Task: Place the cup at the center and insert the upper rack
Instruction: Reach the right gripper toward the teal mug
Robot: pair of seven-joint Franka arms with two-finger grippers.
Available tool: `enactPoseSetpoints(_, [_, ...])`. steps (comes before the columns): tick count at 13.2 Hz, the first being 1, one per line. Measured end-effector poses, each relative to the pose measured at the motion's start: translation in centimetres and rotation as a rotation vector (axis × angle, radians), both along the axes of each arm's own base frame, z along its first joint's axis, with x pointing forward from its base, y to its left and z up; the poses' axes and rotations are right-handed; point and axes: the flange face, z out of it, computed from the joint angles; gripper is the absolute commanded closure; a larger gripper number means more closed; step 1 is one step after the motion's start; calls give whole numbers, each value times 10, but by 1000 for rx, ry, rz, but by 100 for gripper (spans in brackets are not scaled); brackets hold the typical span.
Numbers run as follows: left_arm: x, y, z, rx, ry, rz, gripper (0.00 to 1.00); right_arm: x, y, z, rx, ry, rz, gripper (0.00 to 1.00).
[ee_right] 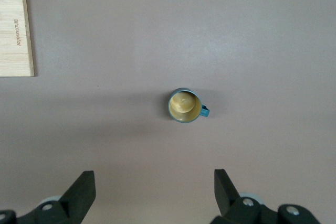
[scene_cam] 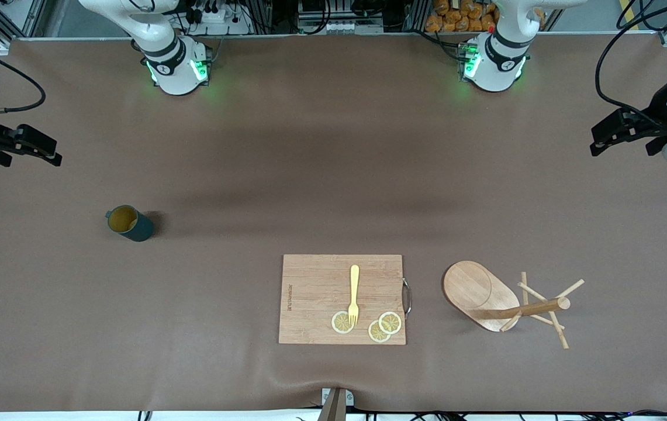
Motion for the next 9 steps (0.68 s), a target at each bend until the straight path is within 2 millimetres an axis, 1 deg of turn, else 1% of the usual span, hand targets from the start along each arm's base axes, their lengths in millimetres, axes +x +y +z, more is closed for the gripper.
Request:
enactPoseSetpoints(4, [0,-1,0,0,0,-1,0,0,-1,-1,0,3,-1,0])
enactPoseSetpoints(6, [0,0,3,0,-5,-1,0,1,-2,-5,0,2,-4,0])
enactPoseSetpoints(7, [0,-1,3,-1,-6,-1,0,3,-3,-13,0,-2,-6,0])
enactPoseSetpoints(8, [0,-1,3,0,-4,-1,0,7,-4,-27,0,-6,-9,0])
enactPoseSetpoints(9, [0,-1,2,0,-2,-1,0,12,-5,-49,-1,1,-12,0])
